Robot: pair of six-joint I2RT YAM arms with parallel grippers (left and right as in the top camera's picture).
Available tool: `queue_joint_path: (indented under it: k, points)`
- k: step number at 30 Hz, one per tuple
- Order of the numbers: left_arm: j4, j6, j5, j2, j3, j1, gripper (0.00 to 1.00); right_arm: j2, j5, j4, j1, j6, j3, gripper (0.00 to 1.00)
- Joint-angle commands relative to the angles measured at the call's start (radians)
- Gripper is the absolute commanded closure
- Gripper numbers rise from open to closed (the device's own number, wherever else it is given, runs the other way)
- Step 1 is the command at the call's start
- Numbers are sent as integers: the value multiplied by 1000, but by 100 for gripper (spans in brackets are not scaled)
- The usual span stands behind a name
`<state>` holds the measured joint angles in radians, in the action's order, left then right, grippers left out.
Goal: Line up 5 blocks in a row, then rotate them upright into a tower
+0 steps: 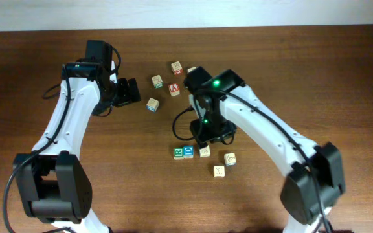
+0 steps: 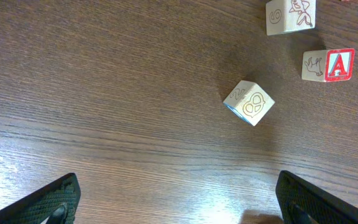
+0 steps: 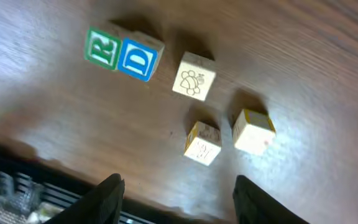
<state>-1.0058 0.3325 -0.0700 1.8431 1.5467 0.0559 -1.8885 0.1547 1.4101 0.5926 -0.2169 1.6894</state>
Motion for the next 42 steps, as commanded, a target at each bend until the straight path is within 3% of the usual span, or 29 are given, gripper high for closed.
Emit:
queue_joint_path:
  k: [1, 5, 13, 27, 31, 42]
  points:
    - [-1, -15, 7, 3, 16, 0, 1, 187, -94, -12, -3, -187, -58, 41]
    - [-1, -15, 7, 3, 16, 0, 1, 306, -87, -159, -3, -306, -312, 38]
    - [-1, -16, 7, 3, 16, 0, 1, 247, 18, -367, 17, -317, -558, 37]
    - [-1, -16, 7, 3, 16, 0, 1, 121, 46, -405, 16, -311, -585, 39]
    - [-1, -16, 7, 3, 16, 0, 1, 111, 18, -419, 16, -311, -588, 46]
    - [-1, -15, 7, 3, 16, 0, 1, 57, 14, -439, 16, -288, -590, 51]
